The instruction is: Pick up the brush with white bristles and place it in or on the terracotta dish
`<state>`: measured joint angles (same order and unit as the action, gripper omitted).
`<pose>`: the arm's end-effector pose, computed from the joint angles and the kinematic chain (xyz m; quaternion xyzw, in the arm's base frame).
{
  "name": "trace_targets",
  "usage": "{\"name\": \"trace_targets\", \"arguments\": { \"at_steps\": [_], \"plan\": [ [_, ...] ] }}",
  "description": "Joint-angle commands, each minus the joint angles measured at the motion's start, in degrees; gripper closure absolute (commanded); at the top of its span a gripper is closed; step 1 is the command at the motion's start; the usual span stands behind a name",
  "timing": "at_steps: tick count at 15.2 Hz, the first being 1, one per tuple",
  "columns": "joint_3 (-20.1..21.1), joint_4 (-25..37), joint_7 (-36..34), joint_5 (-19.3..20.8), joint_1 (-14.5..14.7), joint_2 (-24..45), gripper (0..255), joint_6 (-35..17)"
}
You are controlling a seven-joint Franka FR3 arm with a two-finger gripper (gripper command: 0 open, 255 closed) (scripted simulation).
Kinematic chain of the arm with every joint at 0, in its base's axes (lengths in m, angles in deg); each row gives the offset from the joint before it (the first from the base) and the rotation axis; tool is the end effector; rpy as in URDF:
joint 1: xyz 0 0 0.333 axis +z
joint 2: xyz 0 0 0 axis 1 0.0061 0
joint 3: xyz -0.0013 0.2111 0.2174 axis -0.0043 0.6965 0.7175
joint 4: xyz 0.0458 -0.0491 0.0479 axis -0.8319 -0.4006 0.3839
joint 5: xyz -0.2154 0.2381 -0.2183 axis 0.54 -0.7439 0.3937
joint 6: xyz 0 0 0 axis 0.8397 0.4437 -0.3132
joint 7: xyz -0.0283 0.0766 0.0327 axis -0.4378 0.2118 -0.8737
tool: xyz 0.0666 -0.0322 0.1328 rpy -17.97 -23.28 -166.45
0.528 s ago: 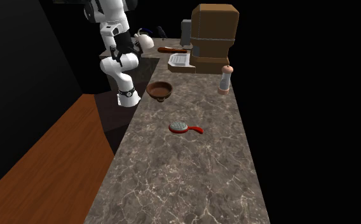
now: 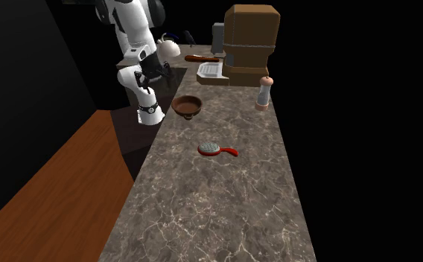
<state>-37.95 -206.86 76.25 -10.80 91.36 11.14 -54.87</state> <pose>0.3785 -0.0066 0.5118 -0.9971 0.0202 0.0018 0.0736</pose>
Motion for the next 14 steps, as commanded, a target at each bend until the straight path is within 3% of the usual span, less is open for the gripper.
{"name": "trace_targets", "arguments": {
  "at_steps": [1,8,14],
  "plan": [
    [-1.3,1.33,3.34,-0.68,0.74,4.08,0,-2.77],
    [-3.93,8.07,13.96,-5.35,3.68,18.98,0,-10.09],
    [-4.54,17.16,22.92,-10.71,5.25,32.26,0,-12.94]
  ]
}}
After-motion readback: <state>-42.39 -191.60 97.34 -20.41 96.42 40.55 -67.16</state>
